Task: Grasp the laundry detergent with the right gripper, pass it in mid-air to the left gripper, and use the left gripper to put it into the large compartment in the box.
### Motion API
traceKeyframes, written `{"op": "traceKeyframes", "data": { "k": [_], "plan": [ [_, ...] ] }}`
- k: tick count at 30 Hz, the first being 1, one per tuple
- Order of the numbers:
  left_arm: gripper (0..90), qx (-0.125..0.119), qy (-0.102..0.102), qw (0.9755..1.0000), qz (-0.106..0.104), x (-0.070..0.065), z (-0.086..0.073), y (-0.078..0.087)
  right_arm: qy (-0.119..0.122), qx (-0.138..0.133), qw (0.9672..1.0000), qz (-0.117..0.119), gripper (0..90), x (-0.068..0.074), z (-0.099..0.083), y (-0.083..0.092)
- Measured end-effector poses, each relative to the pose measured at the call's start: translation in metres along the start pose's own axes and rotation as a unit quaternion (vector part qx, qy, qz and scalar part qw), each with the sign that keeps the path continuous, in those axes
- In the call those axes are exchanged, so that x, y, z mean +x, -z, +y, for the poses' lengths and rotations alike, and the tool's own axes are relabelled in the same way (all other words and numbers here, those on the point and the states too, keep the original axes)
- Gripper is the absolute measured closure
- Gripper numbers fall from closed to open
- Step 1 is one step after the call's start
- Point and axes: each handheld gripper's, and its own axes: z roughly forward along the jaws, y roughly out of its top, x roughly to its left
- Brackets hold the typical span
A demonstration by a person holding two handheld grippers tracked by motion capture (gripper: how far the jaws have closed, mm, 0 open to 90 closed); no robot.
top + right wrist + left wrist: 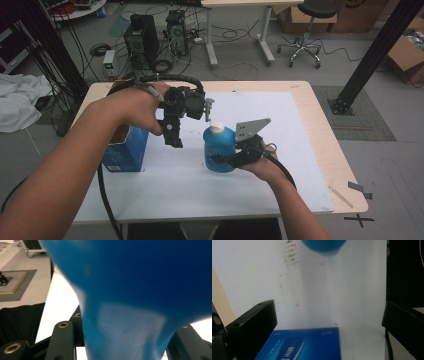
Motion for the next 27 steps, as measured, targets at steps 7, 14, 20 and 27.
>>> {"op": "traceKeyframes", "data": {
  "k": [7,14,20,27],
  "plan": [
    [0.1,0.005,0.0,0.9999,-0.01,-0.005,0.006,-0.007,0.009,-0.005,0.9997,0.02,46.5,0.007,0.007,-0.019],
    [0.1,0.004,-0.008,0.9997,-0.021,-0.012,0.011,-0.02,0.015,-0.013,0.9994,0.027,46.5,0.014,0.011,-0.032],
    [0.1,0.002,-0.009,0.9996,-0.028,-0.015,0.014,-0.026,0.021,-0.017,0.9992,0.031,46.5,0.019,0.017,-0.042],
    [0.1,-0.005,-0.006,0.9995,-0.031,-0.018,0.015,-0.034,0.022,-0.019,0.999,0.035,46.5,0.022,0.023,-0.053]
  ]
}}
